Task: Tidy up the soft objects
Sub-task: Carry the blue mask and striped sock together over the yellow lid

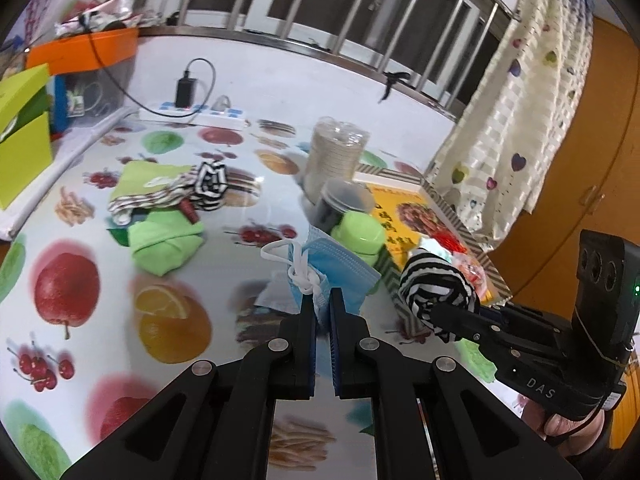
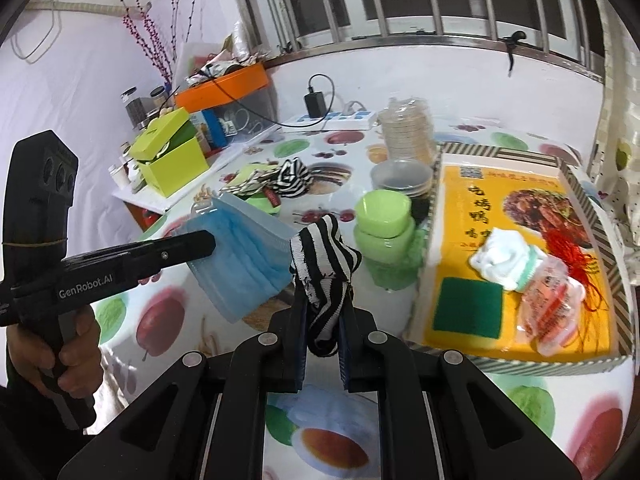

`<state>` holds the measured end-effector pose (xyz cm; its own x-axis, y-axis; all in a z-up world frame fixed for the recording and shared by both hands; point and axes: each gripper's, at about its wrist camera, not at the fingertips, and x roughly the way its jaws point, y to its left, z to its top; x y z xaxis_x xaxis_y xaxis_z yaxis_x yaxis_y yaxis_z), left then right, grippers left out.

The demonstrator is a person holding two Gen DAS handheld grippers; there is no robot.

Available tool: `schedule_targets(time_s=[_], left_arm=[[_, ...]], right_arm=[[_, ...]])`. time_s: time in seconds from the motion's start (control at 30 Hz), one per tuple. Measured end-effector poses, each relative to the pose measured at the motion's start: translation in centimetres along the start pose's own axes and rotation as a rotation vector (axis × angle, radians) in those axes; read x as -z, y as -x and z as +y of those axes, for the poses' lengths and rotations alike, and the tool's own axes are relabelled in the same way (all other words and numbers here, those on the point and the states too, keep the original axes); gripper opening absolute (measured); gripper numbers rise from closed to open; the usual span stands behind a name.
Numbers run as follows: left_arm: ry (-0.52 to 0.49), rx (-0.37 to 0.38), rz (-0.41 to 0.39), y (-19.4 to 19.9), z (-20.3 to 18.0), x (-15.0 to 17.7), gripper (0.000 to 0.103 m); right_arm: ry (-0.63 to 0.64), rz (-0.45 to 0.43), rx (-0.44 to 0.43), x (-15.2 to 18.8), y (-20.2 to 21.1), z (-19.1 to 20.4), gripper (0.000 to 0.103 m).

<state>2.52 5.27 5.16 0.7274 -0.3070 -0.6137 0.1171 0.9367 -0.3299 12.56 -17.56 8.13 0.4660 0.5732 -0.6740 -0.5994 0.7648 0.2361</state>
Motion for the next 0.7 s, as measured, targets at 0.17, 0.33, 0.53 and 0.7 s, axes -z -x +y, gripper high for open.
schedule_targets(time_s=[0.17, 0.33, 0.53, 0.7], left_arm=[[-0.031, 0.030, 0.013, -0.7, -1.6, -0.1, 0.006], [-0.056, 0.056, 0.021, -1.4, -3.0, -0.4, 0.006], [-0.089, 0.087, 0.037, -2.5, -4.7, -0.8, 0.006], [-0.113, 0.116, 0.049, -3.5, -6.2, -1.2, 0.006]], right_arm=[[-0.020, -0.005, 0.023, 0.3, 0.5, -1.0, 0.013], [-0.031, -0.012, 0.045, 0.2, 1.0, -1.8, 0.013], [-0.054, -0.022, 0.074, 0.3, 1.6, -3.1, 0.013], [-0.076, -0.029, 0.101, 0.5, 2.2, -4.4, 0.013]])
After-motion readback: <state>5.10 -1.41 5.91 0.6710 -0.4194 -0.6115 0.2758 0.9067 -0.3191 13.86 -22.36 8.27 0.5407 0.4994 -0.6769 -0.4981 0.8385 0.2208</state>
